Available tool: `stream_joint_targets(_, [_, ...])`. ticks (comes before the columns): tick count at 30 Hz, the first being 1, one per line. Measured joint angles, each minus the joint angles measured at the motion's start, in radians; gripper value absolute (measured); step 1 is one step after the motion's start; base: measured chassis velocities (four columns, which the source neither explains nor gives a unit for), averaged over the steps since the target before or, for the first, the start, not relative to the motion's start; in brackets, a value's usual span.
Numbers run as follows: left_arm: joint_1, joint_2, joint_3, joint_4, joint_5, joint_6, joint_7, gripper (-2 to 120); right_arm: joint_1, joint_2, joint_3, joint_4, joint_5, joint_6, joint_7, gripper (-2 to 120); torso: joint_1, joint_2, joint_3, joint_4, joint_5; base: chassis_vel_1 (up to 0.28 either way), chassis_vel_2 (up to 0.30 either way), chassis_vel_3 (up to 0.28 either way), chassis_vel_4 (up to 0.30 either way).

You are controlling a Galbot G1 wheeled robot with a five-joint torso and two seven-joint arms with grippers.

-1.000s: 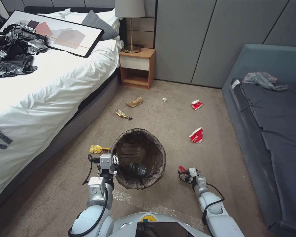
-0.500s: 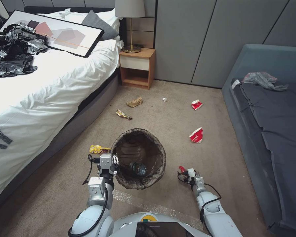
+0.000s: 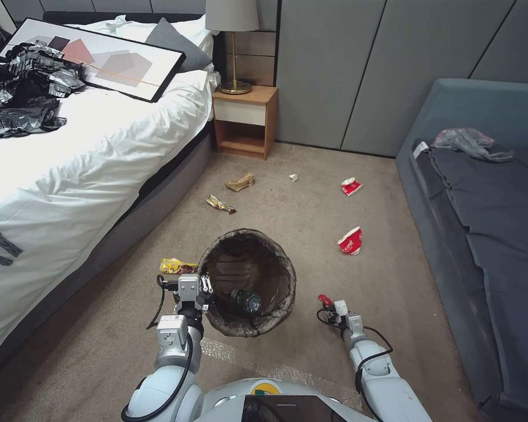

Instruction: Pick up the trash bin, then pick up the garbage from the floor and place it into the trash bin.

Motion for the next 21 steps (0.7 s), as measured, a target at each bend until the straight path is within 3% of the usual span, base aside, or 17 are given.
stream_joint_targets(2, [0.000, 0.000, 0.000, 0.000, 0.000, 0.000, 0.000, 3, 0.005, 0.001, 0.000, -0.011, -0.003, 0.007, -0.001, 19, 0.000, 0.000, 0.000, 0.0001, 0.0000, 0.000, 0.000, 0.000, 0.000])
stream_joint_targets(9, [0.000, 0.000, 0.000, 0.000, 0.000, 0.000, 0.000, 3, 0.005, 0.001, 0.000, -0.014, -0.006, 0.012, -0.004, 0, 0.000, 0.000, 0.000, 0.0001, 0.0001, 0.000, 0.000, 0.000, 0.000])
stream_joint_targets(21, [0.000, 0.000, 0.000, 0.000, 0.000, 0.000, 0.000, 3, 0.002, -0.006, 0.003, -0.010, -0.006, 0.019, -0.005, 0, 0.000, 0.000, 0.000, -0.0001, 0.0000, 0.000, 0.000, 0.000, 0.000])
